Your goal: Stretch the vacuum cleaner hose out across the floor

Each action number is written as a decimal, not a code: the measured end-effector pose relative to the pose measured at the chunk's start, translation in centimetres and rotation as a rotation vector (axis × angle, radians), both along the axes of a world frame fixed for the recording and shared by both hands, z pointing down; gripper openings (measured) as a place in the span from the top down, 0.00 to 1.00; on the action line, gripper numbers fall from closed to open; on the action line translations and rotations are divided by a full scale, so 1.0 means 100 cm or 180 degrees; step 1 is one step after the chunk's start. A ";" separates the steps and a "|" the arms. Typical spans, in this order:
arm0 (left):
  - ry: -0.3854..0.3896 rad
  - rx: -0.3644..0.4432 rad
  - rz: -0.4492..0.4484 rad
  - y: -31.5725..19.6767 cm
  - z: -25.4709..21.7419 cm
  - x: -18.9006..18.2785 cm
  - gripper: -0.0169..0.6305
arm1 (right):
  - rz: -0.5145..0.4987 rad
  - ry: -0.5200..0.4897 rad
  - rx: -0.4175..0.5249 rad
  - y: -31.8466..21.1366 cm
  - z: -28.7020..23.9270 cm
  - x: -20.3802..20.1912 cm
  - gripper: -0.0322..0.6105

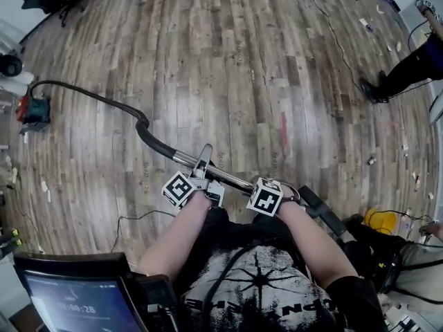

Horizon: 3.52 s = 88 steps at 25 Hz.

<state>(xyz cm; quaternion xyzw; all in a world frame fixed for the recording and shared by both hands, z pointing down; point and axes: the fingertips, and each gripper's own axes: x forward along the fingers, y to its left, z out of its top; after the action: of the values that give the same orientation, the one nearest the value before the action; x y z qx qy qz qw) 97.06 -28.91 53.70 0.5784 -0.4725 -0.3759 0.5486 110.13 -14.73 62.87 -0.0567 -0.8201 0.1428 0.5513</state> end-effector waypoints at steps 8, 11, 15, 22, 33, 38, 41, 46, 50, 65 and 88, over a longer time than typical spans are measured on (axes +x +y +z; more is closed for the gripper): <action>-0.0026 0.0024 -0.0626 0.005 0.017 0.020 0.91 | -0.0427 -0.0007 0.0778 -0.038 0.025 0.040 0.80; -0.0078 -0.0002 -0.0816 0.009 0.033 0.025 0.91 | -0.0564 0.0027 0.1143 -0.052 0.039 0.051 0.80; -0.0039 -0.0010 -0.0777 0.001 0.047 0.027 0.91 | -0.0518 -0.0011 0.1107 -0.058 0.055 0.049 0.81; -0.0053 -0.0177 0.0346 -0.025 0.087 0.046 0.79 | -0.0264 0.0200 0.0956 -0.081 0.077 0.042 0.81; -0.0437 0.0155 0.1624 0.007 0.160 0.112 0.90 | -0.0076 0.0498 0.0915 -0.147 0.163 0.099 0.81; -0.1440 0.0954 0.2651 0.002 0.195 0.162 0.97 | -0.0083 0.0491 0.0903 -0.171 0.261 0.124 0.81; -0.2226 0.1261 0.3025 -0.006 0.238 0.178 0.97 | -0.0143 0.0494 0.0966 -0.184 0.335 0.143 0.81; -0.3685 0.1681 0.3002 -0.033 0.328 0.179 0.97 | 0.0009 0.0591 0.0923 -0.202 0.481 0.183 0.84; -0.3777 0.1692 0.2844 -0.046 0.381 0.173 0.97 | 0.0081 0.0555 0.0997 -0.210 0.581 0.206 0.85; -0.3797 0.1112 0.2707 -0.006 0.401 0.197 0.97 | 0.0060 0.0720 0.0816 -0.186 0.697 0.241 0.77; -0.3714 0.1170 0.2773 -0.010 0.402 0.205 0.97 | 0.0235 0.1040 0.0374 -0.171 0.689 0.277 0.87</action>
<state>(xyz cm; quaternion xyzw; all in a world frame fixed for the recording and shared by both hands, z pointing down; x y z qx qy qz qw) 117.57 -29.90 93.87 0.9007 -0.3446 0.1700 0.2028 137.83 -31.80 131.73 0.0298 -0.7280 0.1220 0.6740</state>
